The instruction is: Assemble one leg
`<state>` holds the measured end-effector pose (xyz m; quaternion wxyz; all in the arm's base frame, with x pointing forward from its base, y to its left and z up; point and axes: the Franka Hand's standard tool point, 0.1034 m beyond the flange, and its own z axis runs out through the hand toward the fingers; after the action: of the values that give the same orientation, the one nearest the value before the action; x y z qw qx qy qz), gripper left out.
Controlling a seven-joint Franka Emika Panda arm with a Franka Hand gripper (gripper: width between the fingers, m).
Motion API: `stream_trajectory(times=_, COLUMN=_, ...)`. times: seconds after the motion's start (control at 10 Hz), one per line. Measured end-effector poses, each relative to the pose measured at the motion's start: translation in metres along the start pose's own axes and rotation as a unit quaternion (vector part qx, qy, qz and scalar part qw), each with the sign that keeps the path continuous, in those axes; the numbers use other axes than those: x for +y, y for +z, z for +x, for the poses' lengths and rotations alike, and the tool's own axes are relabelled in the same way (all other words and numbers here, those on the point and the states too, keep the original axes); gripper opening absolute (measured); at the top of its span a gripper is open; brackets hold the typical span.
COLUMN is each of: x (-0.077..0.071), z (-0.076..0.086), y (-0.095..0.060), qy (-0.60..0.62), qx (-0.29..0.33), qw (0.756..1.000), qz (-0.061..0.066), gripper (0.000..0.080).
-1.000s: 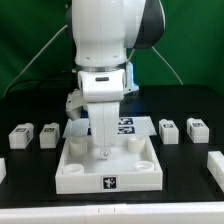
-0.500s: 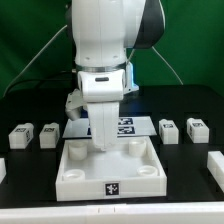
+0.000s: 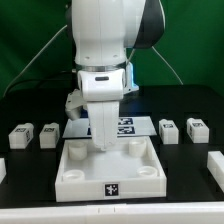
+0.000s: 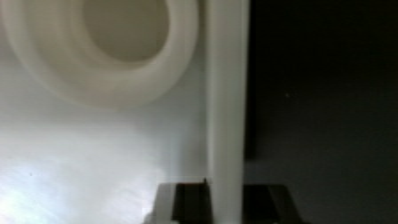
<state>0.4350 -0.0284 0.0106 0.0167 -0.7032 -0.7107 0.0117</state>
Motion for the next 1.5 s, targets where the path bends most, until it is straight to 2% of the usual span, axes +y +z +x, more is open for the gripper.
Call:
stream_trajectory(times=0.3, x=0.000, z=0.000, y=0.000, qy=0.000, qx=0.000, qw=1.000, qz=0.000, gripper=0.0060)
stream_trajectory(times=0.4, x=0.004, z=0.003, y=-0.001, qy=0.000, qx=0.001, qw=1.000, qz=-0.002, gripper=0.0060)
stream_trajectory(times=0.5, x=0.011, z=0.014, y=-0.001, qy=0.006, qx=0.003, qw=1.000, qz=-0.005, gripper=0.0060)
stream_trajectory(times=0.8, x=0.040, z=0.066, y=-0.002, qy=0.021, qx=0.017, qw=0.999, qz=-0.022, gripper=0.0060)
stream_trajectory(times=1.0, x=0.059, z=0.077, y=-0.002, qy=0.023, qx=0.020, qw=0.999, qz=-0.027, gripper=0.0060)
stream_trajectory(times=1.2, x=0.062, z=0.080, y=-0.002, qy=0.021, qx=0.018, qw=1.000, qz=-0.011, gripper=0.0060)
stream_trajectory(times=1.5, x=0.062, z=0.091, y=-0.002, qy=0.024, qx=0.016, qw=1.000, qz=0.003, gripper=0.0060)
